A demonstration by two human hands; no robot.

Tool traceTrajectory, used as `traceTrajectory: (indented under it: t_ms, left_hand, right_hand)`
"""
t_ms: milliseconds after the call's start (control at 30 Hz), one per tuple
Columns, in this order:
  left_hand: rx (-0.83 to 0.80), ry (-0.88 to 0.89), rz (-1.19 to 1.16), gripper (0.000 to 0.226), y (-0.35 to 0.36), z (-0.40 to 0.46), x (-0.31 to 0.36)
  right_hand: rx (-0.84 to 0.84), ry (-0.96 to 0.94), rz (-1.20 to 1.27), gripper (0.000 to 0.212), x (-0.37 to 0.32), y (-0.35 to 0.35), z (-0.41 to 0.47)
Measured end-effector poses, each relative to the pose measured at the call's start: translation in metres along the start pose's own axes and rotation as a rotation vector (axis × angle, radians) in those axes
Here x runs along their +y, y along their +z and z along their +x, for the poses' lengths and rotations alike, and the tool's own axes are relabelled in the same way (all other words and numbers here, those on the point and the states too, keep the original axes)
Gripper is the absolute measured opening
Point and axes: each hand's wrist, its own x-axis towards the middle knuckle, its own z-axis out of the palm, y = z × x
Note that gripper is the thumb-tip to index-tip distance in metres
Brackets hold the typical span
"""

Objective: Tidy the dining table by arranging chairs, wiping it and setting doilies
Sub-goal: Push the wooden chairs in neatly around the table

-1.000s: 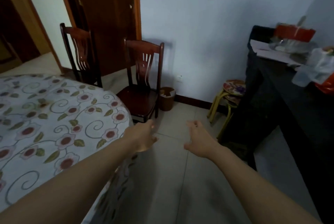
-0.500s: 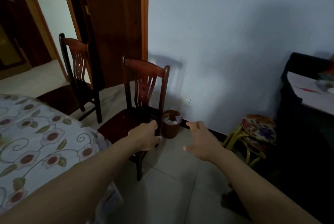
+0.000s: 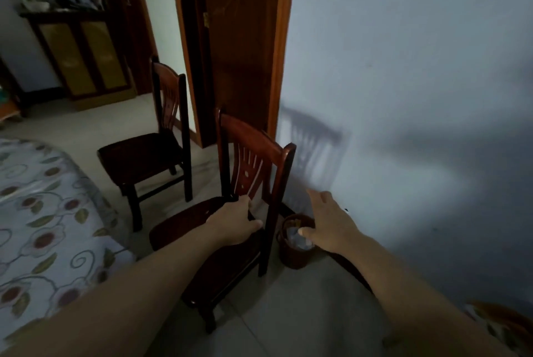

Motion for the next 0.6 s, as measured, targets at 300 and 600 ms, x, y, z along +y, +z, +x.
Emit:
traceTrajectory:
  t_ms: [300, 600]
  left_hand:
    - [0.074, -0.157, -0.061, 0.061, -0.012, 0.114, 0.030]
    - [0.128, -0.230, -0.188, 0.060, -0.025, 0.245, 0.046]
  right_hand:
    - [-0.085, -0.157, 0.019, 0.082, 0.046, -0.041, 0.131]
    - [-0.120, -0.249, -0.062, 0.061, 0.074, -0.054, 0.257]
